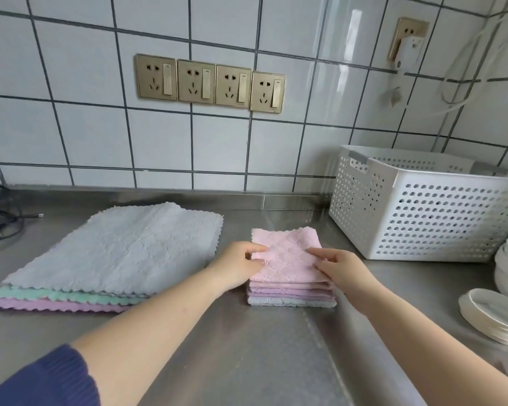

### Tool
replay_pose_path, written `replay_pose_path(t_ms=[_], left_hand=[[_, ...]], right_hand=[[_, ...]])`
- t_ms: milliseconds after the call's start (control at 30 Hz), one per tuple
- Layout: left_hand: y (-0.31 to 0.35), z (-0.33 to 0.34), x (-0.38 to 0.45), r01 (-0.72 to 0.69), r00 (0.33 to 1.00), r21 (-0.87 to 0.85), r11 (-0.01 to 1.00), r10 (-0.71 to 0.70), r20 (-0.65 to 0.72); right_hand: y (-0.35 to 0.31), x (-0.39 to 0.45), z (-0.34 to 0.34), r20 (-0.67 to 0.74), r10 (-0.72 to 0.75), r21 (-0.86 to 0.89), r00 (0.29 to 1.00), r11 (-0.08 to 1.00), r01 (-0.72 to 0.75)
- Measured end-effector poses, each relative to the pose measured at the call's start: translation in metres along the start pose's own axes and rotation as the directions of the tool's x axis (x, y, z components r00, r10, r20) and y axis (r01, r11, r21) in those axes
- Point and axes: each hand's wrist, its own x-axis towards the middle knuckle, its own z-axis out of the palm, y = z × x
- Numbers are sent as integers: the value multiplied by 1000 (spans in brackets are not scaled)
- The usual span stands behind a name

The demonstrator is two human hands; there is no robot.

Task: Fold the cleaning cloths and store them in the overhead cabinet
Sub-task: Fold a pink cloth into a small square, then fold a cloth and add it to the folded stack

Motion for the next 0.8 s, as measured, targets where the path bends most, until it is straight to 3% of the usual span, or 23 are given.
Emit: replay_pose_path(t_ms=[100, 167, 233, 300, 367, 433, 500, 800], left_hand=[[-3, -1, 0, 10, 1000, 30, 999, -10, -8], [0, -1, 6, -3, 993, 193, 981, 26, -116], [8, 1, 16, -56, 973, 330, 942, 125, -193], [21, 9, 26, -163, 963, 443, 882, 240, -125], [27, 24, 33, -226, 960, 536, 814, 278, -17], [19, 38, 38, -202, 976, 586, 785, 209, 57], [6, 45, 42, -143, 990, 589, 796, 121, 77], [-5, 42, 38, -25, 999, 573, 819, -6, 52]], right_hand=[[-7, -3, -1, 8, -16, -60, 1000, 998, 16], [-18, -3, -1, -36, -110, -226, 993, 969, 99], [-27, 5, 2, -73, -251, -436, 965, 879, 195], [-35, 14, 10, -17, -308, -555, 951, 794, 247], [-35, 22, 23, 69, -290, -682, 955, 684, 257], [-26, 25, 35, 126, -253, -743, 959, 617, 260], [-11, 25, 41, 130, -211, -746, 969, 623, 236], [-4, 15, 44, -8, 1, -756, 1000, 655, -7]])
